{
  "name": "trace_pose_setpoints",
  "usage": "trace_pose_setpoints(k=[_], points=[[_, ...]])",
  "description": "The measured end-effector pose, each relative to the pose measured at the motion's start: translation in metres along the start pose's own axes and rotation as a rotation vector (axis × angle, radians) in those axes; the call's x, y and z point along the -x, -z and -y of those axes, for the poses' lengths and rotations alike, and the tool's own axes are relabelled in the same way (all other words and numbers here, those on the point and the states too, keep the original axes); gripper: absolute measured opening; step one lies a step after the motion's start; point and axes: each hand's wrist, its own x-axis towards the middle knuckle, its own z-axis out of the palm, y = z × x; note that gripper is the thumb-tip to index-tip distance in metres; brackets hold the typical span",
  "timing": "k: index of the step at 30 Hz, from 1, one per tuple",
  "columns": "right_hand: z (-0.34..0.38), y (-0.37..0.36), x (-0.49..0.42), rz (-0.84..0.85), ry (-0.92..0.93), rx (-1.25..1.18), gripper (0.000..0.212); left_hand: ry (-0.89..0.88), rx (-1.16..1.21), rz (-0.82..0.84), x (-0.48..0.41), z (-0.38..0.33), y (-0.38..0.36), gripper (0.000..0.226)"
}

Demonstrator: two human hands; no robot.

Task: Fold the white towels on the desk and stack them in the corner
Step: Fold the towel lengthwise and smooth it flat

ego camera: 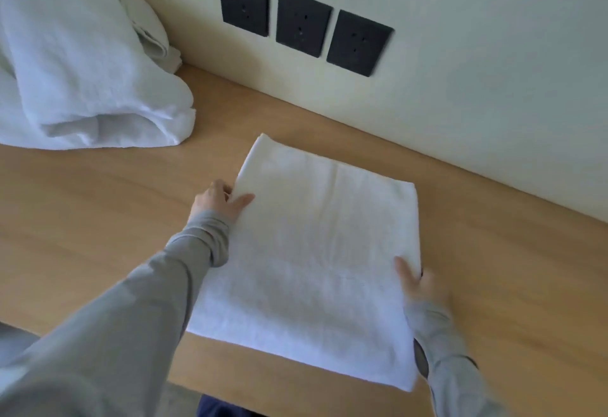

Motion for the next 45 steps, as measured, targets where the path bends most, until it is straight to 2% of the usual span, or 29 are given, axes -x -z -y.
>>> trace_pose_setpoints(k=[2,4,5,7,9,11,14,18,20,23,28,33,35,42,43,45], points=[[-0.010,-0.005,0.004,-0.133,0.035,0.054,0.044,-0.037,-0.162,-0.137,0.014,0.008,-0.018,0.059],[-0.004,-0.012,0.013,-0.251,0.203,0.113,0.051,-0.259,-0.311,-0.247,0.041,0.011,-0.038,0.069],[0.006,-0.019,0.020,-0.266,0.342,0.132,0.054,-0.398,-0.364,-0.234,0.056,0.011,-0.048,0.071],[0.025,-0.038,0.035,-0.198,0.647,0.272,0.053,-0.591,-0.489,-0.120,0.079,0.013,-0.066,0.071],[0.032,-0.057,0.040,-0.037,0.831,0.407,0.056,-0.649,-0.615,-0.015,0.088,0.023,-0.074,0.075],[0.020,-0.063,0.030,0.051,0.841,0.498,0.060,-0.672,-0.667,-0.002,0.080,0.039,-0.070,0.075],[-0.012,-0.053,0.011,-0.032,0.772,0.506,0.060,-0.713,-0.678,-0.010,0.063,0.057,-0.053,0.071],[-0.036,-0.038,0.004,-0.036,0.671,0.345,0.059,-0.741,-0.684,0.068,0.060,0.057,-0.043,0.070],[-0.038,-0.033,0.003,-0.017,0.653,0.429,0.062,-0.748,-0.676,0.072,0.062,0.053,-0.040,0.072],[-0.035,-0.023,0.014,0.029,0.723,0.508,0.070,-0.800,-0.635,0.113,0.070,0.052,-0.030,0.077],[-0.055,-0.024,0.068,0.219,1.020,0.665,0.081,-1.014,-0.729,0.251,0.095,0.086,-0.004,0.073],[-0.072,-0.008,0.085,0.216,1.056,0.717,0.099,-1.059,-0.867,0.284,0.099,0.108,0.018,0.098],[-0.076,0.000,0.082,0.197,1.037,0.729,0.104,-1.056,-0.894,0.314,0.097,0.107,0.021,0.100],[-0.084,0.003,0.075,0.070,1.149,0.701,0.088,-1.223,-0.891,0.277,0.086,0.102,0.025,0.111],[-0.081,0.004,0.075,0.058,1.161,0.683,0.084,-1.234,-0.866,0.260,0.085,0.098,0.028,0.110],[-0.074,0.010,0.074,0.052,1.139,0.619,0.074,-1.236,-0.804,0.210,0.084,0.093,0.033,0.093]])
